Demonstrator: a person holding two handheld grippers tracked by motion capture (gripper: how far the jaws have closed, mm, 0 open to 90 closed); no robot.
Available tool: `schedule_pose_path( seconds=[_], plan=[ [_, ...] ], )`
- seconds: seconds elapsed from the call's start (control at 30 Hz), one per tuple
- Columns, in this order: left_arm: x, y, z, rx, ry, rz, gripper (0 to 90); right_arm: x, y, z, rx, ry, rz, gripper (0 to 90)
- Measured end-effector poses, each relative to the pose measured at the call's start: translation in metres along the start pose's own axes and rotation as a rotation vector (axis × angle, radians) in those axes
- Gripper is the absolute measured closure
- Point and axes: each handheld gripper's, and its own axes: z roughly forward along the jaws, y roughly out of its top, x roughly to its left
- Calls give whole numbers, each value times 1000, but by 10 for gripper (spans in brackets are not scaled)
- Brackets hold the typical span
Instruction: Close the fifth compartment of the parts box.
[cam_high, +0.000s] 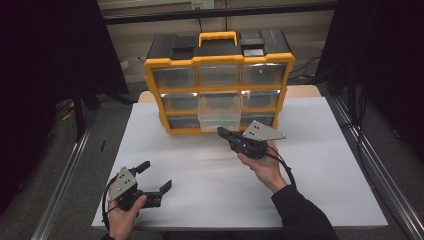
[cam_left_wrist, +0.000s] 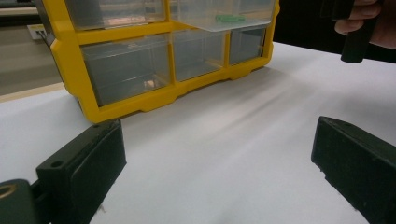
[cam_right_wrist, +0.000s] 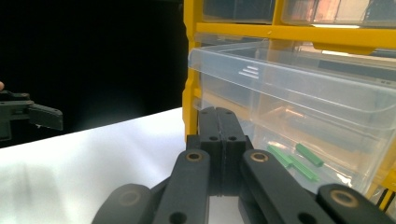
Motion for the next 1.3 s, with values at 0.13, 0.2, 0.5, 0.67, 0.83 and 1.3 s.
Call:
schedule_pose_path(
  seconds=[0.13, 0.2, 0.5, 0.67, 0.83, 1.3],
  plan=[
    [0, 0, 0, -1, 0, -2, 29, -3, -2, 2, 3, -17, 0, 900],
    [0, 0, 0, 0, -1, -1, 29, -5, -3, 4, 3, -25, -1, 900],
    [-1, 0, 0, -7, -1, -5, 29, -7, -6, 7, 7, -50, -4, 900],
    [0, 0, 0, -2, -2, -1, 29, -8, -5, 10, 2, -56, -6, 900],
    [0, 0, 0, -3, -1, -1, 29, -11, -6, 11, 8, -65, -13, 900],
    [0, 0, 0, -4, -2, 0, 29, -11, -5, 15, -12, -83, -8, 900]
  ],
)
